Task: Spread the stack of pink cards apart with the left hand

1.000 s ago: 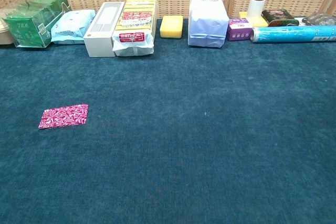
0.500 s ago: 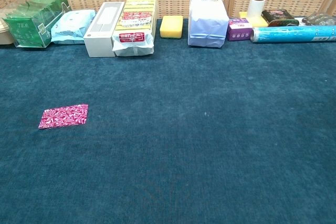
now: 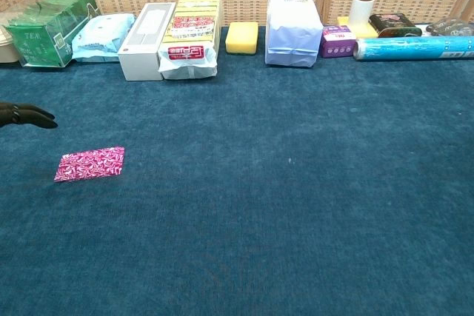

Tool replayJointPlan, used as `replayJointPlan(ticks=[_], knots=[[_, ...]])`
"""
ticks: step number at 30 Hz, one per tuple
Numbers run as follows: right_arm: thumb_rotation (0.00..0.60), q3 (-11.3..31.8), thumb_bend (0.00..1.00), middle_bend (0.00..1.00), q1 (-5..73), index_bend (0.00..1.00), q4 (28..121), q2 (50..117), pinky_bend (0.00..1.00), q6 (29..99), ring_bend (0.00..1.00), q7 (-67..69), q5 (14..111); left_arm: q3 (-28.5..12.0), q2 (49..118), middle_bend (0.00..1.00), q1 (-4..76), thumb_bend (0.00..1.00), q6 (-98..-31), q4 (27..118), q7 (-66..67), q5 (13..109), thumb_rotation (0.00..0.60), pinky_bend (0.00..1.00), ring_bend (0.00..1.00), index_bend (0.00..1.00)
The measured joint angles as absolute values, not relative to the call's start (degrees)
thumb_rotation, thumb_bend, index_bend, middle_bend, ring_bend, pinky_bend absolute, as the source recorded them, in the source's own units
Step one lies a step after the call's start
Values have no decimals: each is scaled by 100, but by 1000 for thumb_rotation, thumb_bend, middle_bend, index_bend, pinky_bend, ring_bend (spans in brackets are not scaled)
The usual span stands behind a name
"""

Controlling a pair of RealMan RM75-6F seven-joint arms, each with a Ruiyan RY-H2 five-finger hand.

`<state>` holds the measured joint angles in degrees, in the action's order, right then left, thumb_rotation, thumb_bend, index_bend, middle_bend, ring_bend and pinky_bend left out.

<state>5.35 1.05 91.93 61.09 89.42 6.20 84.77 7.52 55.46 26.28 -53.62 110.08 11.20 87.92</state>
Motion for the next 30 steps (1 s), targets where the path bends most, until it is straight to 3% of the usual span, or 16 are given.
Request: replayJointPlan(ticks=[30], knots=[[600, 481, 0, 0, 80, 81, 9251, 5929, 0, 8844, 0, 936, 8547, 566, 6191, 0, 3256, 0, -4388, 10753, 2224, 6842, 600, 21, 0, 0]])
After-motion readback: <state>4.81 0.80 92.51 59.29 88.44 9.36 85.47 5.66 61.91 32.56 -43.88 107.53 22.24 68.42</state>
